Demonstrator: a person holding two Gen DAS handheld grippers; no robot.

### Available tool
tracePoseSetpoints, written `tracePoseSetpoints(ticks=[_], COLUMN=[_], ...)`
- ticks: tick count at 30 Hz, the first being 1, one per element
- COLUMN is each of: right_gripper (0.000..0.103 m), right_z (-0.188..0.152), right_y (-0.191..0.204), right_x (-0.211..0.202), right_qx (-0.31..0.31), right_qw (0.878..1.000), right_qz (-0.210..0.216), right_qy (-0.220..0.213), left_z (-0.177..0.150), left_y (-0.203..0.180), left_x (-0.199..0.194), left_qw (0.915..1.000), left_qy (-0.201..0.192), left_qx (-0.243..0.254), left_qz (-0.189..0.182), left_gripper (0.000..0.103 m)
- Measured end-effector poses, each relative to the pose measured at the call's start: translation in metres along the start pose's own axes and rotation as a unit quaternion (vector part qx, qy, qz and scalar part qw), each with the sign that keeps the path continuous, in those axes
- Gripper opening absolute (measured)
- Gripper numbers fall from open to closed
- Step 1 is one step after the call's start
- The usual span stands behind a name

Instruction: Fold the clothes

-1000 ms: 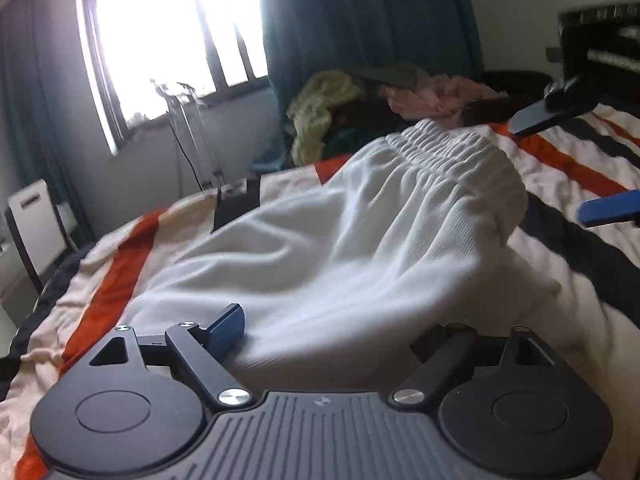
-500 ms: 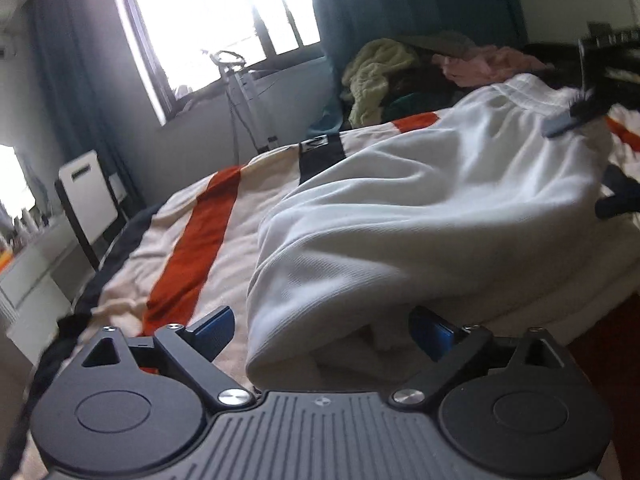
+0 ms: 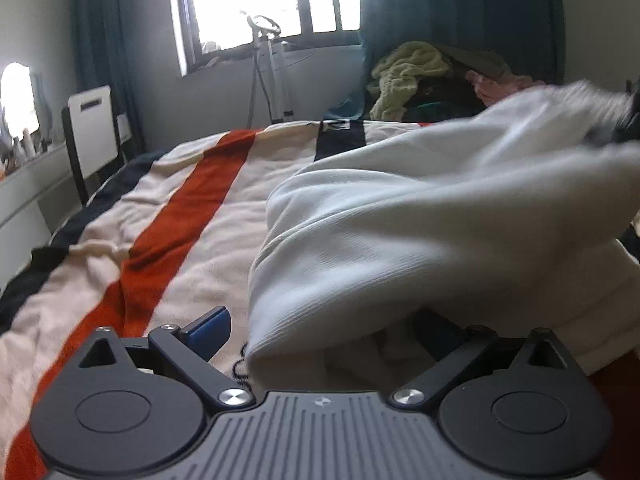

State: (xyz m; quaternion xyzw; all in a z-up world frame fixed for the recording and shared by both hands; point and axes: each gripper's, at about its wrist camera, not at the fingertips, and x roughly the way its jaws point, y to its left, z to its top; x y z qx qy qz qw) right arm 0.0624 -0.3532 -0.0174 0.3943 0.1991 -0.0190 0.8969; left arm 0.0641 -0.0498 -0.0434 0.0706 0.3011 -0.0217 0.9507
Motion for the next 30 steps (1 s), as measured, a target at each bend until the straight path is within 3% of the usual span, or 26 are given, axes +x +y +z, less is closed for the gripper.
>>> tracePoseSetpoints(ticks=[2, 9, 15, 23, 30], right_gripper=[0.035, 0.041, 0.073, 0.074, 0.073], right_z=[0.005, 0.01, 0.005, -0.006, -0.014], right_y=[0.003, -0.043, -0.068, -0.062, -0.066], right_x=[-0.008, 0.0, 0.009, 0.014, 0.008], right_qx=[-0.007, 0.063, 0.134, 0.121, 0.126], right_qw=[1.0, 0.994, 0.983, 0.985, 0.984], right_qz=[0.007, -0.086, -0.107, -0.092, -0.101], right_qy=[-0.014, 0.017, 0.059, 0.081, 0.069], left_z=[-0.001, -0.004, -0.007, -0.015, -0.018], left_y=[0.004, 0.028, 0.047, 0.083, 0.083], left_x=[0.0, -0.005, -0.008, -0.013, -0.015], left_qw=[0.9999, 0.9963, 0.9884, 0.9627, 0.9624], left_qy=[0.002, 0.007, 0.018, 0.029, 0.031], left_qx=[-0.013, -0.085, -0.147, -0.265, -0.266], left_qz=[-0.001, -0.012, -0.031, -0.045, -0.044], left_gripper=[0.1, 0.099, 0.099, 0.099, 0.098])
